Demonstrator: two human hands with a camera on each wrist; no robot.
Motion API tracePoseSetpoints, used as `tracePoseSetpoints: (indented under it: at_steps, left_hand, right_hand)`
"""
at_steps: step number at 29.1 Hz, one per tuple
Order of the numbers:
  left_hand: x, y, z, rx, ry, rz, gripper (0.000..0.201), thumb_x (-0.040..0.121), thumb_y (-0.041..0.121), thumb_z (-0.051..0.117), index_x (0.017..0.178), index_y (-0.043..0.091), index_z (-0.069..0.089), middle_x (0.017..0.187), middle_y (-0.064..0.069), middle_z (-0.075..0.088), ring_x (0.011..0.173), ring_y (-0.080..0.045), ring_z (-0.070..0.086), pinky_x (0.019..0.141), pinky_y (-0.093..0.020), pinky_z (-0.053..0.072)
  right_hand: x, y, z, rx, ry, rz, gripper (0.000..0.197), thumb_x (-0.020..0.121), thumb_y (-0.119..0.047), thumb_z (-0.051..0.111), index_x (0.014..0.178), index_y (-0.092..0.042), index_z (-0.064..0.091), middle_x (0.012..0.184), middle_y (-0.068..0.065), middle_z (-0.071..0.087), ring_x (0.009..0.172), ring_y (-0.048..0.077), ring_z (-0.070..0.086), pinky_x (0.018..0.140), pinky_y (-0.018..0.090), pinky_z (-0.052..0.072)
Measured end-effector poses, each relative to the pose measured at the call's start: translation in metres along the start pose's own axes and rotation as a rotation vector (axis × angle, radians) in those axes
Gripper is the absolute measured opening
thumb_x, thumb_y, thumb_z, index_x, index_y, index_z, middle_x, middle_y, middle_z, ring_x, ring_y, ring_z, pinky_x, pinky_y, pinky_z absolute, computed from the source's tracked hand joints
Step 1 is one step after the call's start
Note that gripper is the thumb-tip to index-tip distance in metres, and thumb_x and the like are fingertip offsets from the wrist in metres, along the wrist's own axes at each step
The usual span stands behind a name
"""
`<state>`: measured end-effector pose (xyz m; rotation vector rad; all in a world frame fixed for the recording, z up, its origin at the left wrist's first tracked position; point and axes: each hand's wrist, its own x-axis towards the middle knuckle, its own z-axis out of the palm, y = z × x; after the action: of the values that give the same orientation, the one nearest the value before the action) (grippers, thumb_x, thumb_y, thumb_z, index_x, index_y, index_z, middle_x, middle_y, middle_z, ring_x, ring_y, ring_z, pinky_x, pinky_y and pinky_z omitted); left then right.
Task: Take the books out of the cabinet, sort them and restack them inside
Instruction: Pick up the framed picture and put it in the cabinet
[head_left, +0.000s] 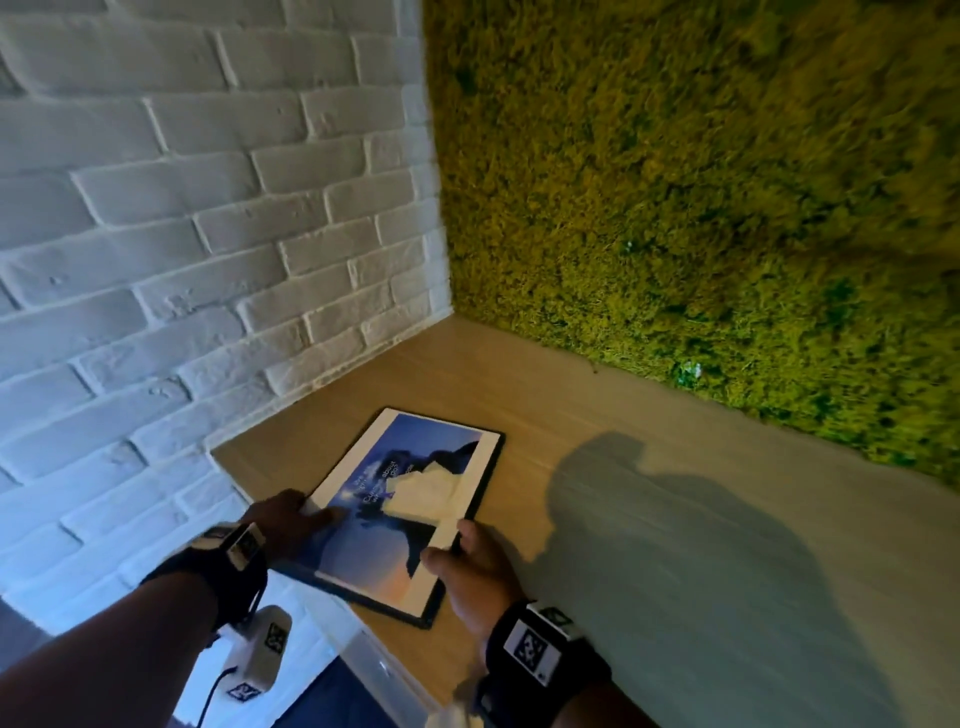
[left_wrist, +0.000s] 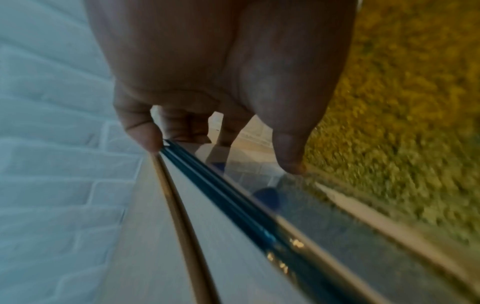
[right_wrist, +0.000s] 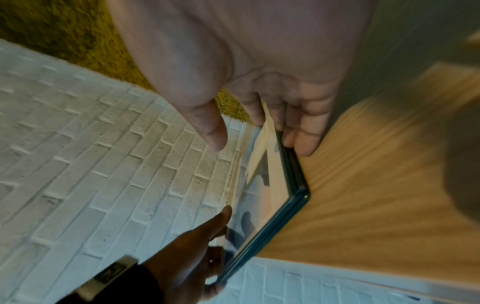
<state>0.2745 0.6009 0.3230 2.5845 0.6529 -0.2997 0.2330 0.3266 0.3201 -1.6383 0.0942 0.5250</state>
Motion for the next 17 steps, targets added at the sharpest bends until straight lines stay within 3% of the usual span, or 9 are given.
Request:
tracePoseSetpoints:
  at_steps: [2,4,5,7,9,11,14,16,17]
  left_hand:
    - [-0.01,-0.004,0.003,-0.254,-0.053,0.013,0.057,0.072,0.058,0.076,0.076,0.002,0.063,0.07,-0.011,0.066,0.087,-0.04,0.07,0.067,-0.032,0.045]
    - [-0.039,-0.003,0.009,-0.559,-0.192,-0.003,0.024,0.084,0.013,0.078,0.075,-0.005,0.067,0.077,-0.024,0.069,0.073,-0.033,0.071,0.065,-0.031,0.05]
    - [-0.057,-0.002,0.013,-0.674,-0.311,-0.028,0.016,0.08,0.004,0.077,0.079,-0.008,0.068,0.089,-0.027,0.067,0.074,-0.031,0.067,0.07,-0.033,0.049]
    - [-0.087,-0.003,0.023,-0.833,-0.438,-0.084,0.041,0.064,0.001,0.081,0.098,-0.013,0.065,0.106,-0.023,0.06,0.087,-0.034,0.06,0.078,-0.04,0.048]
    - [-0.124,0.008,0.03,-0.989,-0.483,-0.048,0.035,0.076,-0.002,0.072,0.11,-0.007,0.063,0.112,-0.025,0.068,0.1,-0.041,0.067,0.083,-0.047,0.056]
    - [-0.164,0.023,0.037,-1.101,-0.506,0.039,0.036,0.087,-0.008,0.058,0.12,0.006,0.063,0.117,-0.025,0.071,0.105,-0.044,0.067,0.089,-0.052,0.055]
    - [-0.213,0.043,0.052,-1.153,-0.496,0.186,0.047,0.086,-0.013,0.057,0.125,0.012,0.061,0.118,-0.021,0.071,0.104,-0.037,0.067,0.087,-0.048,0.053]
    - [-0.248,0.064,0.067,-1.138,-0.483,0.334,0.054,0.082,-0.015,0.06,0.129,0.012,0.059,0.119,-0.014,0.072,0.104,-0.03,0.07,0.088,-0.044,0.056]
    - [-0.269,0.079,0.073,-1.109,-0.468,0.425,0.058,0.079,-0.014,0.063,0.131,0.012,0.058,0.122,-0.011,0.072,0.108,-0.025,0.069,0.092,-0.04,0.056]
  right_hand:
    - [-0.002,0.004,-0.01,-0.059,0.058,-0.066,0.052,0.077,-0.031,0.069,0.124,-0.011,0.061,0.117,0.008,0.072,0.105,0.026,0.068,0.095,0.043,0.055]
    - [-0.006,0.013,-0.022,-0.114,0.107,-0.083,0.04,0.075,-0.031,0.07,0.11,-0.012,0.067,0.102,0.006,0.075,0.094,0.025,0.071,0.089,0.042,0.058]
    - [-0.01,0.018,-0.028,-0.138,0.135,-0.081,0.043,0.072,-0.036,0.07,0.109,-0.014,0.067,0.102,0.005,0.075,0.094,0.024,0.07,0.089,0.04,0.057]
    - [-0.019,0.031,-0.04,-0.207,0.178,-0.06,0.069,0.059,-0.055,0.064,0.117,-0.017,0.064,0.111,0.002,0.073,0.102,0.023,0.068,0.092,0.037,0.055]
    - [-0.034,0.042,-0.054,-0.307,0.228,-0.043,0.087,0.051,-0.068,0.055,0.124,-0.02,0.06,0.12,0.002,0.069,0.109,0.024,0.066,0.094,0.035,0.052]
    - [-0.052,0.056,-0.073,-0.344,0.275,-0.017,0.093,0.049,-0.074,0.052,0.127,-0.023,0.057,0.123,0.001,0.065,0.113,0.027,0.063,0.096,0.035,0.049]
    - [-0.095,0.071,-0.109,-0.314,0.374,-0.031,0.085,0.053,-0.068,0.062,0.125,-0.022,0.057,0.118,0.003,0.064,0.112,0.027,0.064,0.095,0.034,0.05]
    - [-0.138,0.077,-0.137,-0.15,0.497,-0.072,0.078,0.053,-0.057,0.07,0.122,-0.023,0.057,0.11,0.009,0.062,0.108,0.029,0.063,0.095,0.039,0.053]
    - [-0.161,0.079,-0.153,-0.045,0.533,-0.118,0.074,0.053,-0.049,0.073,0.118,-0.016,0.06,0.105,0.012,0.065,0.103,0.031,0.065,0.092,0.042,0.054]
